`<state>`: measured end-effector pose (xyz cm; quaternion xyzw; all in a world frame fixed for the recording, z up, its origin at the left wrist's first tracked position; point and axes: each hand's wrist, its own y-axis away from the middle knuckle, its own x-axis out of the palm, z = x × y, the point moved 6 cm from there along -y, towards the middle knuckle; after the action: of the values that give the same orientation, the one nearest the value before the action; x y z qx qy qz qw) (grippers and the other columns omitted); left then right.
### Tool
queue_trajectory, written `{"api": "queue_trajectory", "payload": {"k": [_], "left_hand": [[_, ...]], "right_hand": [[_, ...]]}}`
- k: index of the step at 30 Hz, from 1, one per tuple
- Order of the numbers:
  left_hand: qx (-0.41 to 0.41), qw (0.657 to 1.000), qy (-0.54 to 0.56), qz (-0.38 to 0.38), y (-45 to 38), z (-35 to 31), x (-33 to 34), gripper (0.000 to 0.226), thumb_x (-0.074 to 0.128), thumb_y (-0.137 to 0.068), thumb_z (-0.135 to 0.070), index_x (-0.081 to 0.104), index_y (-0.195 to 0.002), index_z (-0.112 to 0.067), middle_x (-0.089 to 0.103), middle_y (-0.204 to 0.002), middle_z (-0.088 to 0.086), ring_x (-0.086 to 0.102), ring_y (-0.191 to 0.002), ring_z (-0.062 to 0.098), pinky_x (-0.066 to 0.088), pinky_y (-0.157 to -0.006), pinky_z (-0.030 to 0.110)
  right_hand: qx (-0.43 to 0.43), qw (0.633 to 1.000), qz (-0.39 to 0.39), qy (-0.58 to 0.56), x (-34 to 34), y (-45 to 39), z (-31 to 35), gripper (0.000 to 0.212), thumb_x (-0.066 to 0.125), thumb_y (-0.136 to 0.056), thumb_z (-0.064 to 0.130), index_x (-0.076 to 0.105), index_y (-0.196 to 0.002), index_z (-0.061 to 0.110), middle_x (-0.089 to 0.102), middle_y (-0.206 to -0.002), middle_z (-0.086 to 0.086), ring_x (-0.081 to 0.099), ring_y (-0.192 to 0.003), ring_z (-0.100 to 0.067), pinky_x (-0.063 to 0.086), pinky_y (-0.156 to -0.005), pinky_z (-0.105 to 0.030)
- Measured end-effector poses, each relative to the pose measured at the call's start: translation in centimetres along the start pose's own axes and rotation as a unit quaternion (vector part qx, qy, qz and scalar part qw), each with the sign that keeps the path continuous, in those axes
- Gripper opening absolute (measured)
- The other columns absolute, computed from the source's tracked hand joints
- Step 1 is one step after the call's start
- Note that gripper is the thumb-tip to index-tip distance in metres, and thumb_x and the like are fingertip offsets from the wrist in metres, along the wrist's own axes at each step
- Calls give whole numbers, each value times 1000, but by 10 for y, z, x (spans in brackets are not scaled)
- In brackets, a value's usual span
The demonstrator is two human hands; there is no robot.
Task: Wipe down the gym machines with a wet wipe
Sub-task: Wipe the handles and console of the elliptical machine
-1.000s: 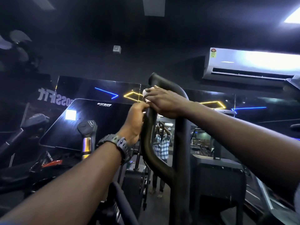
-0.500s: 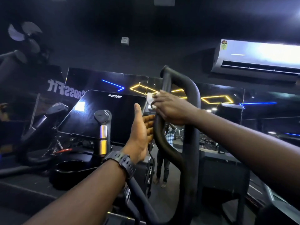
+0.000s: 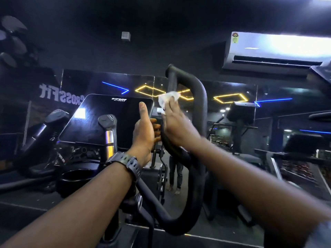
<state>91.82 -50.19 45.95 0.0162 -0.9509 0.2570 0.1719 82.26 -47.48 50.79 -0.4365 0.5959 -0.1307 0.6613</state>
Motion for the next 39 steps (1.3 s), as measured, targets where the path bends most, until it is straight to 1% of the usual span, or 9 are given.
{"api": "queue_trajectory", "payload": {"k": [3,8,13,16,18,21,29,35,39], "left_hand": [[-7,1000,-18,2,-2,0,-4,85,21,-92,-81,65,-109,-11,73,-100,11,71,-92,24,57,-74,36],[39,997,-67,15,-4,-14,-3,88,20,-92,-81,71,-99,-10,78,-86,10,76,-83,23,61,-86,43],[67,987,-125,71,0,-28,2,97,18,-75,-89,75,-90,-13,78,-82,8,76,-85,24,56,-94,47],[77,982,-143,94,-2,-30,0,94,19,-72,-87,76,-89,-15,78,-85,7,75,-89,22,54,-98,46],[83,980,-145,106,-3,-30,1,88,20,-76,-84,78,-83,-19,79,-85,3,75,-89,18,54,-97,42],[84,981,-130,115,-12,-27,9,82,18,-85,-82,81,-70,-31,79,-86,2,75,-91,17,53,-94,40],[60,994,-45,83,-37,-21,31,107,26,-66,-101,77,-103,-15,77,-97,17,74,-95,33,55,-96,57],[57,994,-50,79,-35,-23,20,104,22,-70,-97,76,-107,-16,78,-96,9,74,-95,26,53,-101,54],[65,994,-71,60,-26,-26,20,101,14,-77,-92,74,-111,-19,79,-97,3,74,-96,18,52,-101,46]], "right_hand": [[61,990,-20,-128,28,39,5,59,35,-105,25,9,-152,2,21,-155,-27,49,-127,-38,49,-99,-49],[203,894,-39,-398,12,-4,-15,58,30,-106,36,3,-155,21,59,-119,-10,60,-98,-18,51,-90,-41],[208,770,-151,-584,-20,-59,-40,16,37,-104,19,53,-109,21,54,-59,5,52,-55,-12,48,-48,-24],[210,715,-199,-637,-17,-64,-46,23,37,-104,17,58,-114,16,63,-78,3,59,-67,-11,53,-56,-20],[212,770,-190,-571,-2,-53,-45,37,33,-105,25,48,-138,24,64,-105,2,62,-91,-15,54,-81,-30],[200,870,-190,-410,26,-15,-42,39,31,-100,20,51,-134,22,62,-102,-3,62,-94,-24,53,-82,-36],[203,888,-163,-379,-10,-59,-43,38,37,-98,15,36,-135,25,58,-111,-12,61,-98,-29,54,-86,-50],[152,948,-148,-237,-3,-19,-20,36,38,-95,-4,40,-126,13,58,-93,-7,59,-74,-17,48,-55,-22],[102,989,-68,-88,22,46,0,67,46,-91,-6,21,-151,7,54,-130,-15,63,-100,-29,56,-81,-40]]}}
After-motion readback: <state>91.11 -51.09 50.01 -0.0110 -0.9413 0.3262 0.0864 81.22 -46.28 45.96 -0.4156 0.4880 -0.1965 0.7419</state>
